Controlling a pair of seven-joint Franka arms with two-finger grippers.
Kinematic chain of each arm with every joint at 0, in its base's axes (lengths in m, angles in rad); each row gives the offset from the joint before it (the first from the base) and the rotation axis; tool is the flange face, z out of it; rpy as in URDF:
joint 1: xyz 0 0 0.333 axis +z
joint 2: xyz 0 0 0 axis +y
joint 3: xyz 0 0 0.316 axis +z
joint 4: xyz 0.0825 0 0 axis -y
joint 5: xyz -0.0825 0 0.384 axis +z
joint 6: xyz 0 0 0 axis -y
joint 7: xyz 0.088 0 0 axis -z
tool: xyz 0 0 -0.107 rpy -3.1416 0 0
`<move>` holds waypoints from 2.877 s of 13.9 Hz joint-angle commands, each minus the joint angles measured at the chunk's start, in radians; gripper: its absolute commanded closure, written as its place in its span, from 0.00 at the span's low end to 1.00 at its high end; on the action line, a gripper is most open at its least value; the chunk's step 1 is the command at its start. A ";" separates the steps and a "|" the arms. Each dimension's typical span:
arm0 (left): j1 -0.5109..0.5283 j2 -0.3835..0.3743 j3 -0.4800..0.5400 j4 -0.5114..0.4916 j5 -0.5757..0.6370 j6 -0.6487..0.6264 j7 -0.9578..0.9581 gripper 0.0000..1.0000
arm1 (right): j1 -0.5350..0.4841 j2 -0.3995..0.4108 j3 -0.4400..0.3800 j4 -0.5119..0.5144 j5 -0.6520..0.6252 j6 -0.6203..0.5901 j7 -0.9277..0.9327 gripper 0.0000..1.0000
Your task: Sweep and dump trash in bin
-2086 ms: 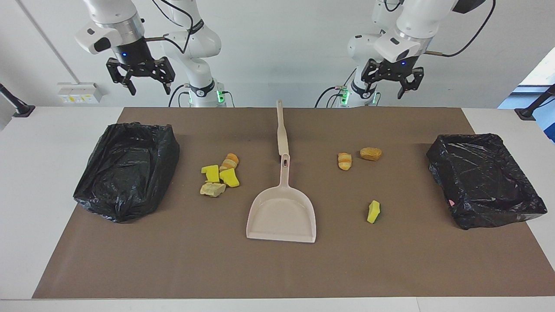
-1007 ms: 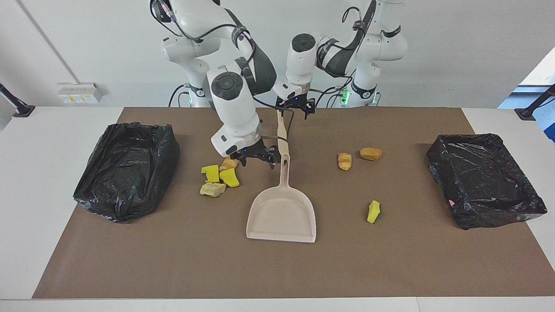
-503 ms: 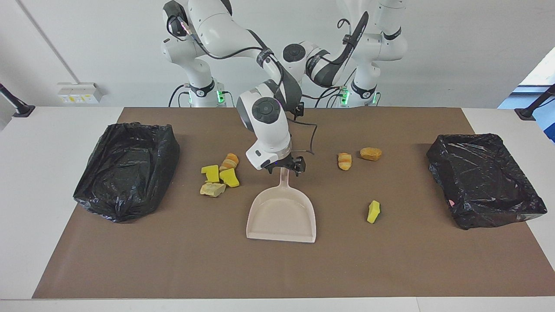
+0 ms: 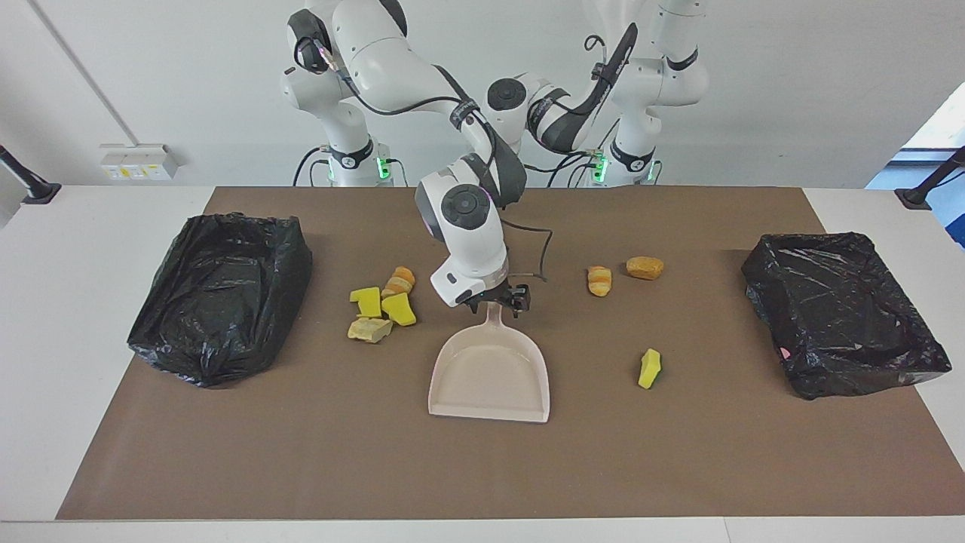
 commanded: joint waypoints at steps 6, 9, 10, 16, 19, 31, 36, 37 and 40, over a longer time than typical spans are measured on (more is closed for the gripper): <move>-0.021 -0.004 0.000 -0.004 -0.012 -0.014 -0.044 0.82 | -0.018 -0.001 -0.002 0.036 0.006 -0.128 -0.070 1.00; -0.021 -0.003 0.000 -0.006 -0.012 -0.017 -0.041 0.95 | -0.049 -0.039 -0.011 0.062 0.002 -0.184 -0.181 1.00; -0.021 -0.004 0.000 -0.006 -0.012 -0.019 -0.039 0.97 | -0.059 -0.065 -0.012 0.062 0.001 -0.185 -0.227 1.00; -0.012 -0.093 0.041 0.035 0.000 -0.276 0.014 1.00 | -0.208 -0.191 -0.012 0.038 -0.017 -0.286 -0.784 1.00; -0.010 -0.157 0.150 0.034 0.008 -0.396 0.021 1.00 | -0.263 -0.217 -0.012 0.039 -0.132 -0.342 -1.049 1.00; 0.028 -0.262 0.610 -0.007 0.240 -0.625 0.061 1.00 | -0.124 -0.258 0.003 -0.203 -0.281 -0.231 -1.487 1.00; 0.086 -0.398 0.658 -0.211 0.267 -0.477 0.079 1.00 | -0.073 -0.266 0.023 -0.289 -0.194 -0.164 -1.418 1.00; 0.083 -0.415 0.693 -0.236 0.267 -0.479 0.163 1.00 | -0.066 -0.260 0.023 -0.295 -0.194 -0.150 -1.418 1.00; 0.076 -0.431 0.704 -0.284 0.264 -0.482 0.275 1.00 | -0.043 -0.257 0.023 -0.312 -0.200 -0.119 -1.437 1.00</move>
